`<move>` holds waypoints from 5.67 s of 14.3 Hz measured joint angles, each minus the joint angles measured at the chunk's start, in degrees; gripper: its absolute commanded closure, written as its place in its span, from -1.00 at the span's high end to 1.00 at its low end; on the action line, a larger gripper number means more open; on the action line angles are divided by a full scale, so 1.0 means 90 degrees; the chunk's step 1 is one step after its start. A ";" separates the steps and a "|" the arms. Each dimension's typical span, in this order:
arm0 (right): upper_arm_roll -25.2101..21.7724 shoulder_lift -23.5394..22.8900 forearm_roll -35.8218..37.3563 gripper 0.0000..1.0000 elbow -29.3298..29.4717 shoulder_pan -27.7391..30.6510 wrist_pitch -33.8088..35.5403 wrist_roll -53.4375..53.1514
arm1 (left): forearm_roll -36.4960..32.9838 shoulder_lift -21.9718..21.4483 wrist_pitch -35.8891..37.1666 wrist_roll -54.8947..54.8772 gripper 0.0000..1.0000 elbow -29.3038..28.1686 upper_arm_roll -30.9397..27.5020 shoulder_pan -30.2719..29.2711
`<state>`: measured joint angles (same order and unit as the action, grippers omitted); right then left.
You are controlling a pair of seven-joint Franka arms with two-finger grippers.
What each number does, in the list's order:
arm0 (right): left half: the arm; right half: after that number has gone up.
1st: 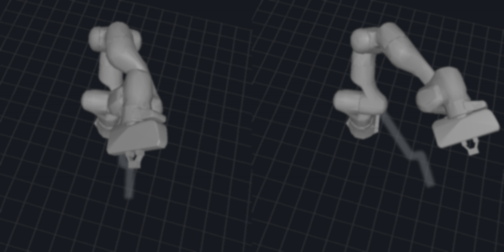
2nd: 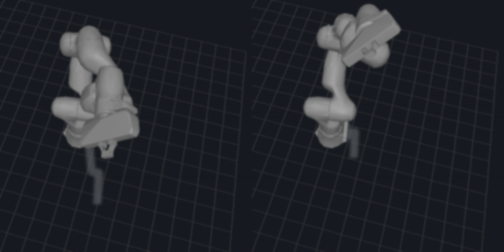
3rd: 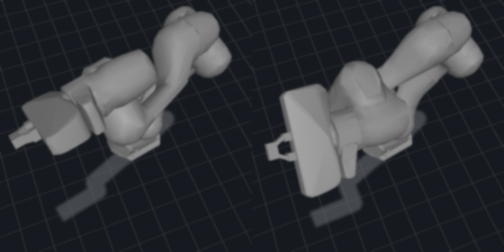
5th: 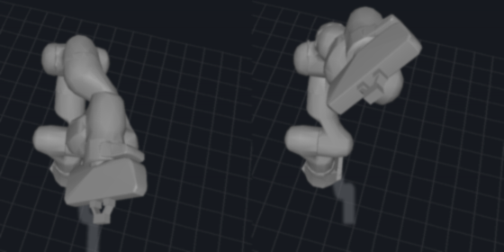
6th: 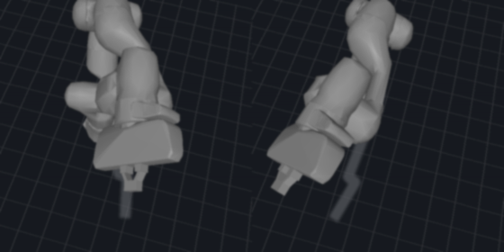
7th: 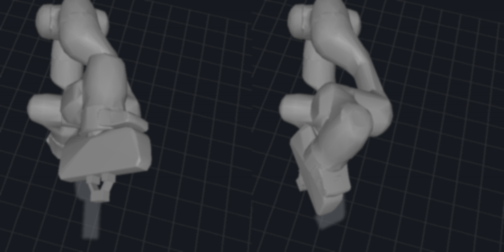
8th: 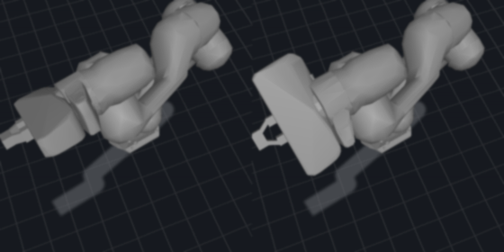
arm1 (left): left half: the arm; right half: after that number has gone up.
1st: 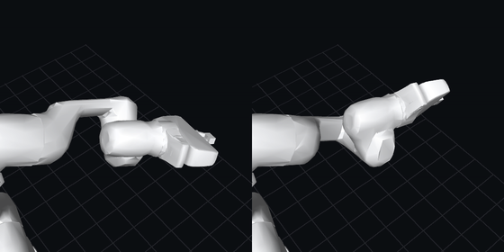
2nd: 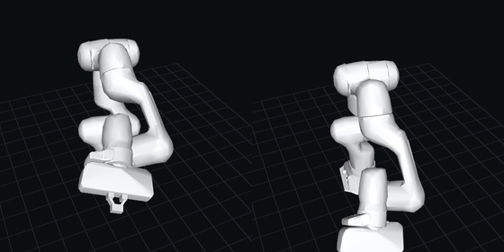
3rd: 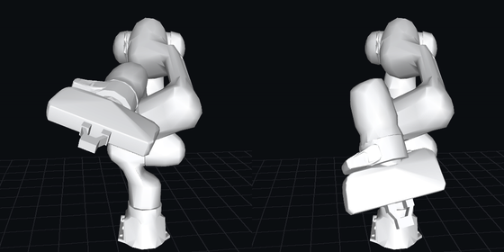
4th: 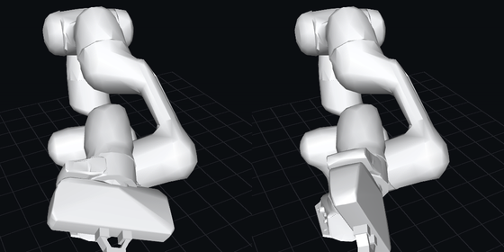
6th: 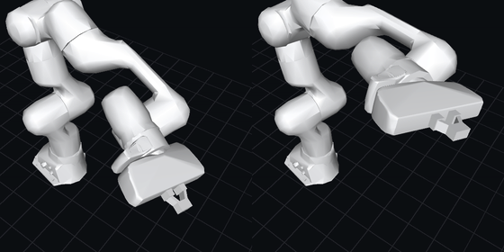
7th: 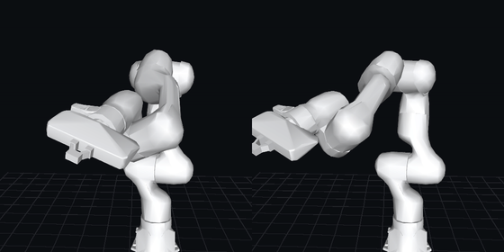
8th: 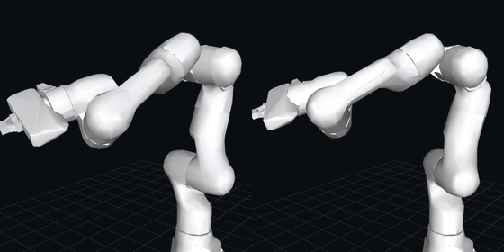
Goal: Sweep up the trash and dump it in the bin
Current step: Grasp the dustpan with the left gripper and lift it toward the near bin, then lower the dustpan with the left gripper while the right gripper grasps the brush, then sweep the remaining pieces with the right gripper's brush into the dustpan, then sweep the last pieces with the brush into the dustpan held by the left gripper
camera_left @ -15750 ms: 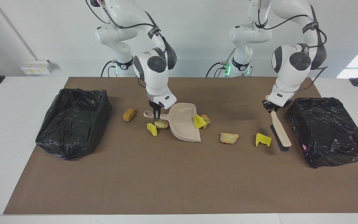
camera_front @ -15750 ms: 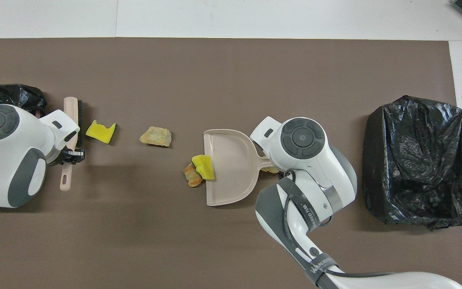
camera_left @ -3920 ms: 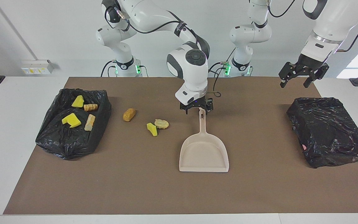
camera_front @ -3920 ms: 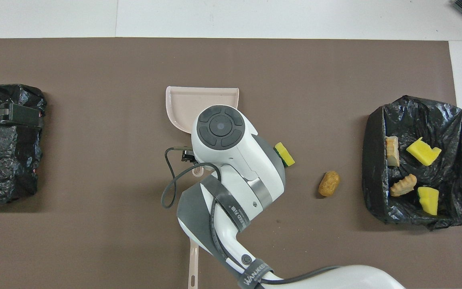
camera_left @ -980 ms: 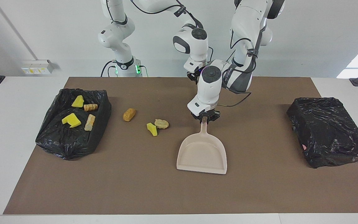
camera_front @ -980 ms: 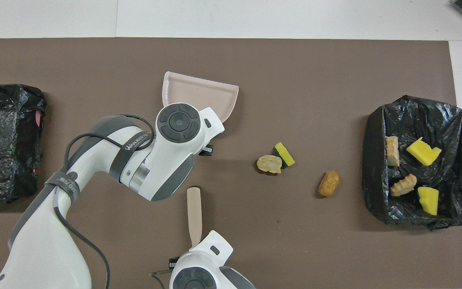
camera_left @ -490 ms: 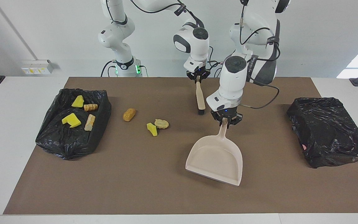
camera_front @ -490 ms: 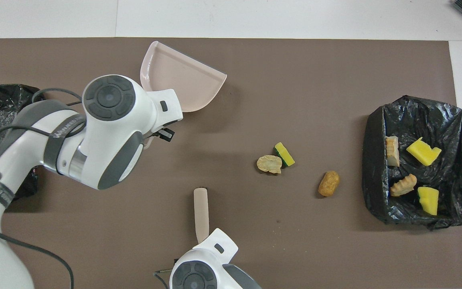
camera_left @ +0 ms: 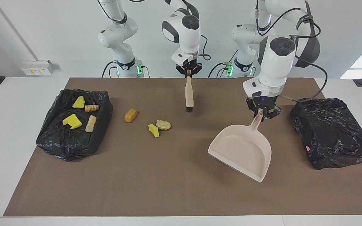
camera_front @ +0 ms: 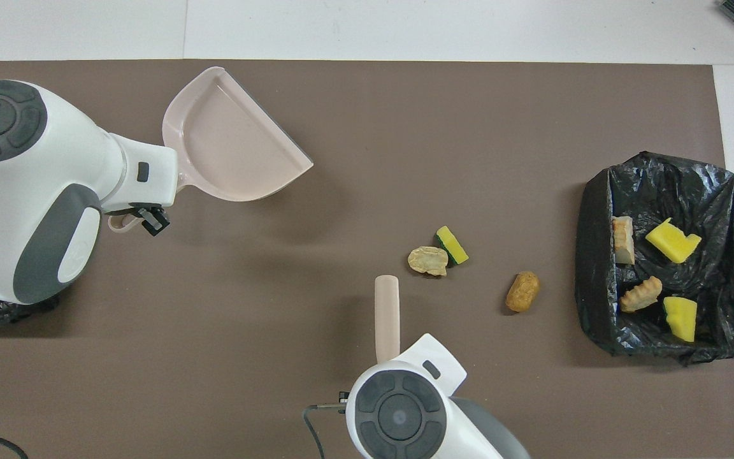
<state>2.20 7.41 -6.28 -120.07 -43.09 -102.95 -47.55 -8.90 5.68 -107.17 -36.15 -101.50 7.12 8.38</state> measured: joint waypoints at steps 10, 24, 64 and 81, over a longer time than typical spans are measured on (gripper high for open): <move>-0.0033 0.0192 0.0943 -1.00 0.0017 0.1907 0.1377 0.0151 | 0.0000 -0.0375 -0.0473 -0.2103 -1.00 -0.1466 0.0166 0.0543; -0.0031 0.1188 0.0938 -1.00 -0.2611 0.3741 -0.0792 0.2591 | 0.0000 -0.0410 -0.1541 -0.1878 -1.00 -0.2434 0.0188 0.1250; -0.0002 -0.1025 -0.1599 -1.00 0.0695 0.1255 -0.0636 0.2722 | 0.0105 -0.0411 -0.1783 -0.0827 -1.00 -0.2638 0.0098 0.1001; 0.0051 0.0035 -0.0396 -1.00 -0.0064 0.1283 0.0567 0.2883 | 0.0442 -0.0479 -0.1776 -0.1218 -1.00 -0.2641 0.0171 0.0870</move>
<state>2.66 7.73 -9.84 -120.65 -31.55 -97.85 -21.61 -4.92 1.37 -123.15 -47.11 -125.28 8.66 16.21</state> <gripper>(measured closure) 0.749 0.678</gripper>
